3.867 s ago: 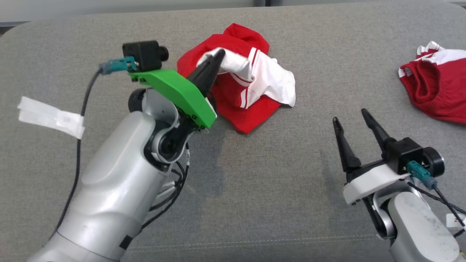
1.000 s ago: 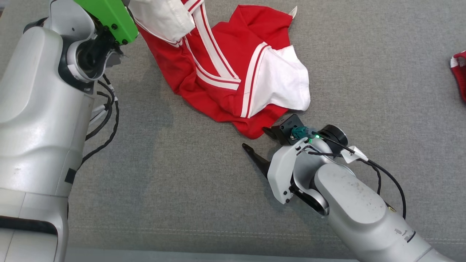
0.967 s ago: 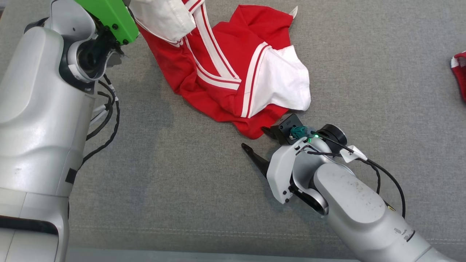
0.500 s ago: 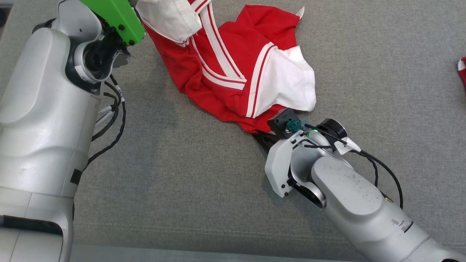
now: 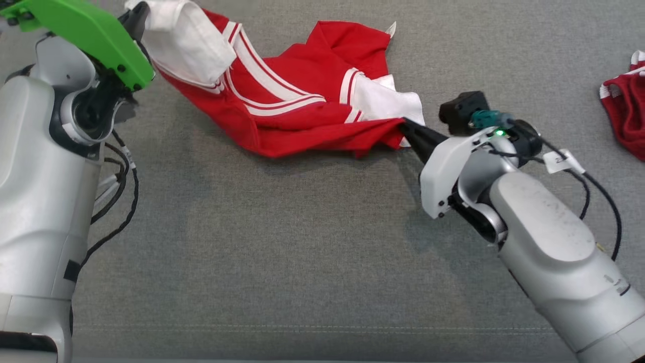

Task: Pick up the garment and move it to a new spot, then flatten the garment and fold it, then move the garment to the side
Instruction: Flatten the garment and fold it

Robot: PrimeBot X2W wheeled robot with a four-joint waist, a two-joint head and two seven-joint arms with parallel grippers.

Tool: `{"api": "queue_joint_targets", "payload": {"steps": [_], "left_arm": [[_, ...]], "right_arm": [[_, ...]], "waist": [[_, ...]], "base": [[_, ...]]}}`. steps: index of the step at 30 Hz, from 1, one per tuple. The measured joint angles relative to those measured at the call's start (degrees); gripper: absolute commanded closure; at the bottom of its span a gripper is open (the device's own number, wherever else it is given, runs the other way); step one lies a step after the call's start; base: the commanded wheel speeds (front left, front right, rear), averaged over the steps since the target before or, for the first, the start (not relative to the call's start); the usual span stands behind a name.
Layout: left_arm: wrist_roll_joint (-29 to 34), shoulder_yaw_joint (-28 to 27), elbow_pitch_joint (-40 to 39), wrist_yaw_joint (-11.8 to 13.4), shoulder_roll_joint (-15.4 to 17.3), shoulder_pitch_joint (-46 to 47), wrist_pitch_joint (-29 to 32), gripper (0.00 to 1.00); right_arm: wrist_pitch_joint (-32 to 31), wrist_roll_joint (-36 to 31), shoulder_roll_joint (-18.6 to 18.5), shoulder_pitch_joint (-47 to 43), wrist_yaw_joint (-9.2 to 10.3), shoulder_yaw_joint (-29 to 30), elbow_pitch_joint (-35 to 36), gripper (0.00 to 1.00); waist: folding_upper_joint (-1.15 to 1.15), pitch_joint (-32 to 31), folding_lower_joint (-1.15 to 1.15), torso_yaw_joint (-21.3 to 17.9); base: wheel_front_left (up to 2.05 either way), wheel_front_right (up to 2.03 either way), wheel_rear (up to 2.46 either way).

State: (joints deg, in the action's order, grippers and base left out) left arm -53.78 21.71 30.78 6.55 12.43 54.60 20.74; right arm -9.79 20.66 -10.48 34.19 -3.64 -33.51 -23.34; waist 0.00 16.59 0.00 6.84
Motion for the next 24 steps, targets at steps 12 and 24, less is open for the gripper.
{"api": "queue_joint_targets", "payload": {"steps": [12,24], "left_arm": [[-3.9,-1.5,-6.8,-4.0,2.4,-11.4,-1.0,1.00],[-14.2,-6.9,-27.5,-7.6,3.4,-27.1,-1.0,1.00]], "right_arm": [[-0.8,5.9,-11.2,-1.4,-0.45,10.5,14.5,1.00],[-2.7,15.1,-20.5,-17.4,3.25,25.0,36.2,1.00]], "waist": [[0.00,-4.5,0.00,-3.3],[0.00,-11.6,0.00,-5.4]], "base": [[0.00,0.00,0.00],[0.00,0.00,0.00]]}}
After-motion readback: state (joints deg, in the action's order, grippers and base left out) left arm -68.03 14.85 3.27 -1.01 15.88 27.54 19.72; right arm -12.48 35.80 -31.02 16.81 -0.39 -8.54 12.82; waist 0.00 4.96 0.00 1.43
